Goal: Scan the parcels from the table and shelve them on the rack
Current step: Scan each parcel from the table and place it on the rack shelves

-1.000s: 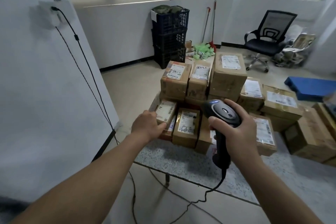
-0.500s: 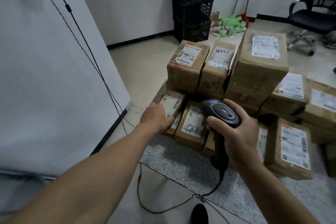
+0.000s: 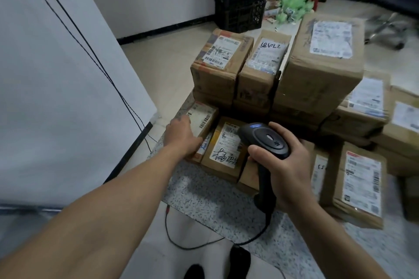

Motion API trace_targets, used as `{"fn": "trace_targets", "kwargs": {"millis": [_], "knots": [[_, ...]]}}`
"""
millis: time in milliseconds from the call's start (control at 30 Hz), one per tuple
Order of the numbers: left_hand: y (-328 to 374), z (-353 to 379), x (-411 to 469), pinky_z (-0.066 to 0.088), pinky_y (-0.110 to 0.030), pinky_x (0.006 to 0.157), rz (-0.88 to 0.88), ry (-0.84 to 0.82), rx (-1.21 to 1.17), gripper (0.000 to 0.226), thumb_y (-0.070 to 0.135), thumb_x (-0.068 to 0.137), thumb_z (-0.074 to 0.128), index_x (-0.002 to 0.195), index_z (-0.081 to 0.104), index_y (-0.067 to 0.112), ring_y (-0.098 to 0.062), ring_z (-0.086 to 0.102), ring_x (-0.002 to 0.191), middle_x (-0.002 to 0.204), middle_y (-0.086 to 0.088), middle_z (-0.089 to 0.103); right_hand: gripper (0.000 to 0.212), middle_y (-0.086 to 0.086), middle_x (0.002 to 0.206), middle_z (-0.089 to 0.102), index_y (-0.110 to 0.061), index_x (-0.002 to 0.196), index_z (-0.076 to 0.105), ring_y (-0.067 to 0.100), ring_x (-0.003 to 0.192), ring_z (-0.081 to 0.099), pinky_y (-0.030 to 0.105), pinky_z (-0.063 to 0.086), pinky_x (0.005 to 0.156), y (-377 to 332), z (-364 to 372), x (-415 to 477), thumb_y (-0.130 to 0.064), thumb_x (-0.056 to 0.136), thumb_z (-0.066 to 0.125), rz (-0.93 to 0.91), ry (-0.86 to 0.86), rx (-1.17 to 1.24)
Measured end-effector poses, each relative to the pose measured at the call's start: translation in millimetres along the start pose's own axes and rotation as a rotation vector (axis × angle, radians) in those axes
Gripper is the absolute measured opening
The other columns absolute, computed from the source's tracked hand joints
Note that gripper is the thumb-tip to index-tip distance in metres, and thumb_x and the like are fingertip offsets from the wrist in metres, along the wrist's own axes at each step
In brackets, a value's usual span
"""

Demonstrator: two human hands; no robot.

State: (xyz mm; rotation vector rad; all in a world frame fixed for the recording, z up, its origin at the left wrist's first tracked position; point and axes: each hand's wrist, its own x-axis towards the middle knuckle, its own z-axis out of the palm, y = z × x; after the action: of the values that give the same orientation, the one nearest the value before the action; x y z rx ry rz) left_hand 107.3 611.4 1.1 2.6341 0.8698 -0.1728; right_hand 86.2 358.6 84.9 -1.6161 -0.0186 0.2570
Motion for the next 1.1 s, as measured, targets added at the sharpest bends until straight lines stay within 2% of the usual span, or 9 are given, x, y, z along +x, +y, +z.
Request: {"fn": "trace_targets", "kwargs": {"millis": [67, 233, 433, 567, 667, 767, 867, 1000, 1100], "knots": [[2.3, -7.0, -1.7, 0.056, -0.044, 0.085, -0.028, 0.076, -0.059, 0.069, 0.048, 0.069, 0.08, 0.124, 0.051, 0.019, -0.03, 0.055, 0.109, 0.12, -0.01, 0.058, 0.095, -0.003, 0.116, 0.071, -0.027, 0.139, 0.058, 0.015, 0.096, 0.074, 0.03, 0.06, 0.078, -2.9, -1.4, -0.9, -0.047, 0.051, 0.087, -0.007, 0.004, 0.005], [15.0, -24.3, -19.4, 0.053, -0.039, 0.083, 0.017, 0.164, -0.119, 0.072, 0.054, 0.07, 0.076, 0.127, 0.049, 0.019, -0.028, 0.05, 0.112, 0.122, -0.011, 0.053, 0.095, -0.002, 0.116, 0.072, -0.027, 0.138, 0.059, 0.017, 0.099, 0.074, 0.04, 0.062, 0.083, -10.3, -2.1, -6.5, -0.052, 0.05, 0.084, -0.031, 0.042, 0.004], [24.2, 1.6, -49.4, 0.046, -0.043, 0.097, 0.085, -0.031, -0.061, 0.092, 0.063, 0.065, 0.08, 0.138, 0.041, 0.023, -0.031, 0.047, 0.119, 0.132, -0.011, 0.048, 0.091, 0.003, 0.116, 0.073, -0.028, 0.136, 0.059, 0.026, 0.099, 0.074, 0.054, 0.061, 0.087, -12.7, -2.2, -21.8, -0.051, 0.051, 0.085, -0.056, 0.078, 0.0], [22.3, 9.2, -51.0, 0.049, -0.046, 0.1, 0.028, -0.088, -0.249, 0.1, 0.059, 0.065, 0.086, 0.145, 0.039, 0.021, -0.03, 0.051, 0.12, 0.135, -0.01, 0.049, 0.091, 0.004, 0.114, 0.073, -0.025, 0.138, 0.058, 0.029, 0.098, 0.074, 0.053, 0.06, 0.089, -9.3, -7.6, -31.6, -0.047, 0.054, 0.084, -0.057, 0.103, 0.004], [19.4, 2.3, -44.1, 0.058, -0.047, 0.09, -0.104, -0.199, -0.494, 0.087, 0.042, 0.073, 0.087, 0.143, 0.043, 0.016, -0.028, 0.06, 0.114, 0.134, -0.007, 0.057, 0.089, 0.005, 0.112, 0.074, -0.025, 0.137, 0.059, 0.031, 0.096, 0.074, 0.055, 0.06, 0.088, -7.7, -11.1, -35.6, -0.046, 0.054, 0.085, -0.058, 0.129, 0.003], [19.8, -6.5, -40.8, 0.061, -0.044, 0.082, -0.256, -0.367, -0.764, 0.053, 0.016, 0.084, 0.079, 0.129, 0.053, 0.01, -0.027, 0.068, 0.098, 0.118, -0.01, 0.066, 0.09, 0.005, 0.111, 0.074, -0.023, 0.137, 0.059, 0.031, 0.095, 0.074, 0.056, 0.06, 0.086, -6.9, -12.6, -37.1, -0.046, 0.054, 0.084, -0.061, 0.138, -0.002], [21.7, -14.1, -39.7, 0.06, -0.043, 0.076, -0.316, -0.452, -0.853, 0.034, 0.003, 0.087, 0.07, 0.118, 0.058, 0.008, -0.028, 0.068, 0.092, 0.114, -0.015, 0.068, 0.091, 0.001, 0.111, 0.074, -0.021, 0.138, 0.059, 0.027, 0.095, 0.074, 0.051, 0.062, 0.086, -7.2, -14.5, -38.3, -0.046, 0.055, 0.084, -0.065, 0.129, -0.022], [20.4, -22.5, -33.7, 0.059, -0.049, 0.078, -0.302, -0.479, -0.882, 0.073, -0.007, 0.084, 0.067, 0.148, 0.042, 0.018, -0.033, 0.064, 0.1, 0.121, -0.012, 0.061, 0.085, -0.006, 0.107, 0.072, -0.02, 0.137, 0.06, 0.019, 0.095, 0.074, 0.048, 0.062, 0.084, -9.1, -15.4, -40.9, -0.039, 0.058, 0.087, -0.071, 0.121, -0.044], [17.3, -31.9, -32.5, 0.061, -0.054, 0.083, -0.22, -0.473, -0.891, 0.088, -0.014, 0.081, 0.066, 0.152, 0.036, 0.028, -0.034, 0.065, 0.105, 0.139, -0.012, 0.053, 0.084, -0.009, 0.103, 0.072, -0.019, 0.136, 0.061, 0.017, 0.094, 0.074, 0.04, 0.063, 0.08, -13.0, -14.0, -43.1, -0.035, 0.058, 0.087, -0.078, 0.115, -0.039]]}}
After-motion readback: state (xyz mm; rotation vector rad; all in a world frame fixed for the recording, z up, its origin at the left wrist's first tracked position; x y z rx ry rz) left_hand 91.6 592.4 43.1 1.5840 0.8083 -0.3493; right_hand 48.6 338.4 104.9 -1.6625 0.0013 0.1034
